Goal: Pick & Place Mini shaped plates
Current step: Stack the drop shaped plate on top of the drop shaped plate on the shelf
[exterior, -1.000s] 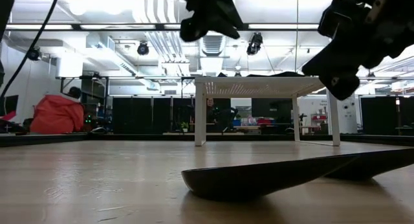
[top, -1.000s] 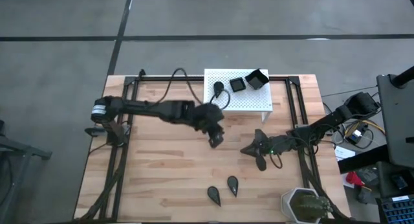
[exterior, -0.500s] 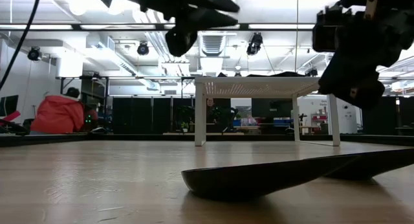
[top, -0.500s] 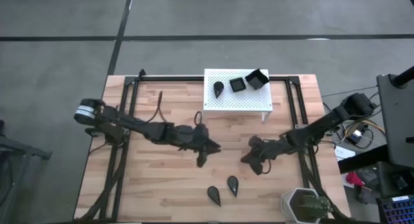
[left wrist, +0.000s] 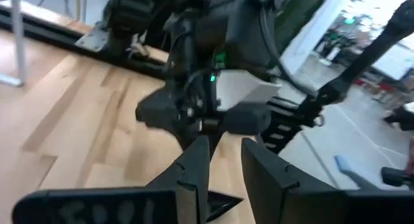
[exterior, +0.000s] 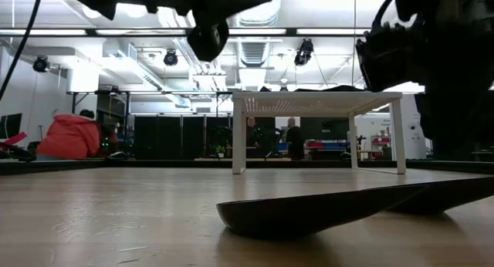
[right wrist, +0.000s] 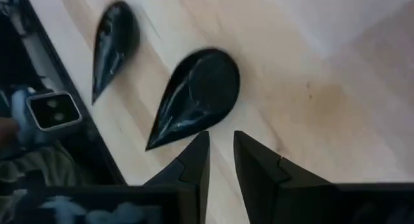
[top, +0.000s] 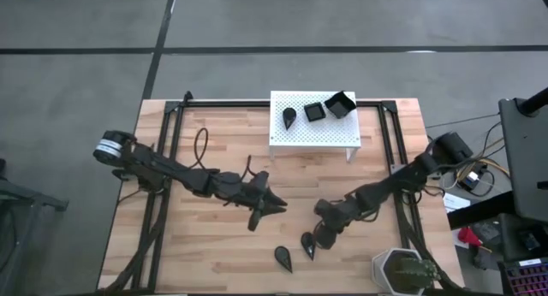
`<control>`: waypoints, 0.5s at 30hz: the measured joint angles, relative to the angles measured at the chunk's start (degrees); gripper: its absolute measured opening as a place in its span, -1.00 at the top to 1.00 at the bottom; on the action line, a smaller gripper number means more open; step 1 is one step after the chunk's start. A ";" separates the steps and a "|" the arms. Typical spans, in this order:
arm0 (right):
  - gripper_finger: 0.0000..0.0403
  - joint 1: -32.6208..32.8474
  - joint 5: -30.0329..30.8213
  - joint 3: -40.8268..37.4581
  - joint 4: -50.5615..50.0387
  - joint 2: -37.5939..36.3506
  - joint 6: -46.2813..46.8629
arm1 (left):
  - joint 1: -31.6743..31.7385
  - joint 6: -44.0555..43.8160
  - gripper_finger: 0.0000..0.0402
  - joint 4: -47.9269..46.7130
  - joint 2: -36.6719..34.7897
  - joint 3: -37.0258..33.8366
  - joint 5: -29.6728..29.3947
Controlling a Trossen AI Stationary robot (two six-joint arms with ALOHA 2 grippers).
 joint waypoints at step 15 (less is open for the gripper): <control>0.55 2.98 1.23 4.38 -1.61 6.06 11.58 | -0.28 2.79 0.59 0.78 -2.43 0.13 2.34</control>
